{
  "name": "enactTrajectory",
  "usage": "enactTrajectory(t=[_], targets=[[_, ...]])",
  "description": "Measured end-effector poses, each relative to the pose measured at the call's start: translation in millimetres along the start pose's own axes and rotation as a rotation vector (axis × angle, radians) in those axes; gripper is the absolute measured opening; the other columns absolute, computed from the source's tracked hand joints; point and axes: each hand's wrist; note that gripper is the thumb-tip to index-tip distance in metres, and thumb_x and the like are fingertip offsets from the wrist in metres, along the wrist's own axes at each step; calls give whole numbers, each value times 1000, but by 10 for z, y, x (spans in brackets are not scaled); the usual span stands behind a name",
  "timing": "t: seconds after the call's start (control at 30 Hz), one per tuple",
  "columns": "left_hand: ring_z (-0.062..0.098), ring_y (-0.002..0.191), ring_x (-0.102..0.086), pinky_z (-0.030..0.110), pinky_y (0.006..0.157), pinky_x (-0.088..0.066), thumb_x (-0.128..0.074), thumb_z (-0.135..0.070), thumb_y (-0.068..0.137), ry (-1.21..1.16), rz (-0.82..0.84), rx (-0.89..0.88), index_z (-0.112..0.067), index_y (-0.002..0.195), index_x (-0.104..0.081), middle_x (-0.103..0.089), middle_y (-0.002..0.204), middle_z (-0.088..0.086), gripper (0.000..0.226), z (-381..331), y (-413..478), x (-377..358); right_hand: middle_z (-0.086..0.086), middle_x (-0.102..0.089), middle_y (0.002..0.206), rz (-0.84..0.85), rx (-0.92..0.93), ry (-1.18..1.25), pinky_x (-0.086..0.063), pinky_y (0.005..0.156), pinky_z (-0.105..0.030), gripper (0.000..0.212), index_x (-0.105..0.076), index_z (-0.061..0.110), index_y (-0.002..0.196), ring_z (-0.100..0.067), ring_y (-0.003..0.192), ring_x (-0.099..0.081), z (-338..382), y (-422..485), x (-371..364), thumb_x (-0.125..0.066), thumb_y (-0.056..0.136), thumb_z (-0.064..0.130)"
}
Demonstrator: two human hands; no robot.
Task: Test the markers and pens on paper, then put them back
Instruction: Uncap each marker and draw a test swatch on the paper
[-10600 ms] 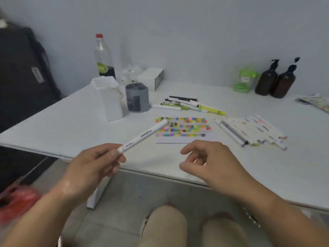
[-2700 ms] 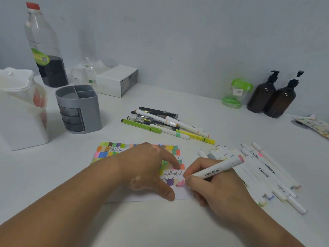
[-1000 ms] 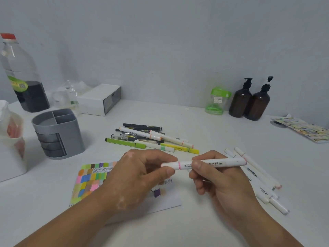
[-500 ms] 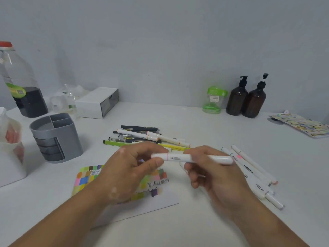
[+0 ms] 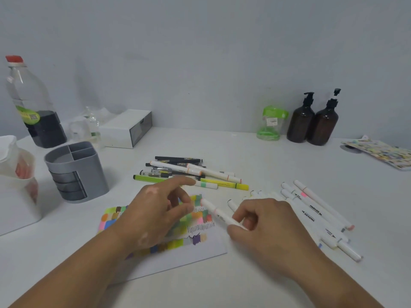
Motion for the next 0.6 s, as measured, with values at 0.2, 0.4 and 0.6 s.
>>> enactTrajectory(t=[0.2,0.4,0.6], targets=[[-6,79,-59,3,63,-42,-68,-32,94,225,-157,88,-35,102,-74,-62,80,-26,10,8,82,-20,20,-62,85,-48,-96,-242,-37,57,-21,27,-61,43,89,-2,84,-53,-133,37,-105,-58,70,62],[6,77,-61,23,73,-53,-58,-19,99,550,-100,-9,-30,109,-72,-66,101,-10,20,-166,599,-158,18,-56,80,-45,-66,-190,-44,65,-26,17,-56,40,82,-8,86,-54,-230,24,-76,-63,75,55],[16,83,-56,27,67,-45,-62,-11,91,780,112,-1,-27,95,-64,-56,91,-6,16,-78,866,-327,18,-61,87,-59,-58,-93,-49,75,-26,17,-56,42,82,-7,90,-56,-289,8,-9,-66,78,55]])
Point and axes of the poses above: each hand's wrist, its own y-axis towards the middle knuckle, its own x-axis out of the back of the hand, z = x × y
